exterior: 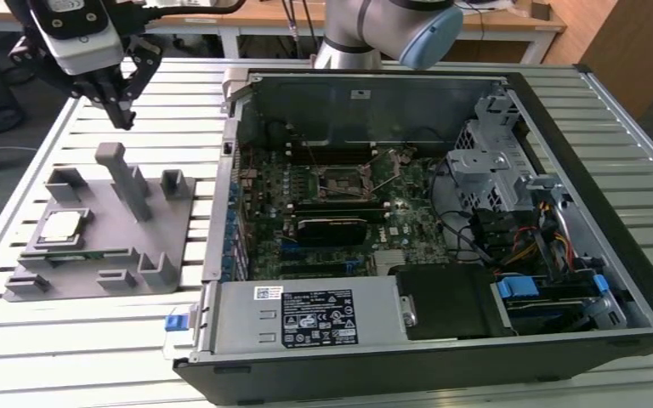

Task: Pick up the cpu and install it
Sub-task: 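Reach for the cpu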

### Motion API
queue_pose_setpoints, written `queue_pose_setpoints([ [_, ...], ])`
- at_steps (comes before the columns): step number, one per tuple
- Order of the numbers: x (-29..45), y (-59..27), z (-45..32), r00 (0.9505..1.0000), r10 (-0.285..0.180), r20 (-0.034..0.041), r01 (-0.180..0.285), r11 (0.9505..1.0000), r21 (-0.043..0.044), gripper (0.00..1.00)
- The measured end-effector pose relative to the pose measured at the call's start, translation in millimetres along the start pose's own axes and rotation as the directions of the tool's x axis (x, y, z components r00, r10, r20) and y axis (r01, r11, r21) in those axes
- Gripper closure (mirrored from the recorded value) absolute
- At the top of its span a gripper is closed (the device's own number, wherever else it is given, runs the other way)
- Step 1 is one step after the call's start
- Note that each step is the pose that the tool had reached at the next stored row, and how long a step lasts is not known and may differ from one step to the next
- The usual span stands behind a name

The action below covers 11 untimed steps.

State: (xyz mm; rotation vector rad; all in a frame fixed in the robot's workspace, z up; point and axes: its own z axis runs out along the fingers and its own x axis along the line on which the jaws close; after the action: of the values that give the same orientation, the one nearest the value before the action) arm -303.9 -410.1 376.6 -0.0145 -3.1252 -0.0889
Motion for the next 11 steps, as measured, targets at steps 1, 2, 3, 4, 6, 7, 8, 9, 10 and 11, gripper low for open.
queue_pose_setpoints([
  [1,2.2,0.0,0.3,1.0000,-0.003,-0.0001,0.003,1.0000,-0.0001,0.89],
  [2,4.6,0.0,0.6,1.0000,-0.004,-0.0001,0.004,1.0000,-0.0001,0.89],
  [3,7.1,-0.1,0.8,1.0000,-0.005,-0.0001,0.005,1.0000,-0.0001,0.89],
  [4,9.5,-0.1,1.0,1.0000,-0.005,-0.0001,0.005,1.0000,-0.0001,0.89],
  [6,14.3,-0.2,1.4,1.0000,-0.006,-0.0002,0.006,1.0000,-0.0001,0.89],
  [7,16.5,-0.2,1.7,1.0000,-0.006,-0.0002,0.006,1.0000,-0.0001,0.89],
  [8,18.7,-0.3,1.8,1.0000,-0.006,-0.0003,0.006,1.0000,0.0000,0.89],
  [9,21.0,-0.3,2.1,1.0000,-0.006,-0.0003,0.006,1.0000,0.0001,0.89],
  [10,23.1,-0.3,2.5,1.0000,-0.006,-0.0002,0.006,1.0000,0.0000,0.89],
  [11,24.9,-0.4,2.9,1.0000,-0.006,-0.0002,0.006,1.0000,-0.0001,0.89],
])
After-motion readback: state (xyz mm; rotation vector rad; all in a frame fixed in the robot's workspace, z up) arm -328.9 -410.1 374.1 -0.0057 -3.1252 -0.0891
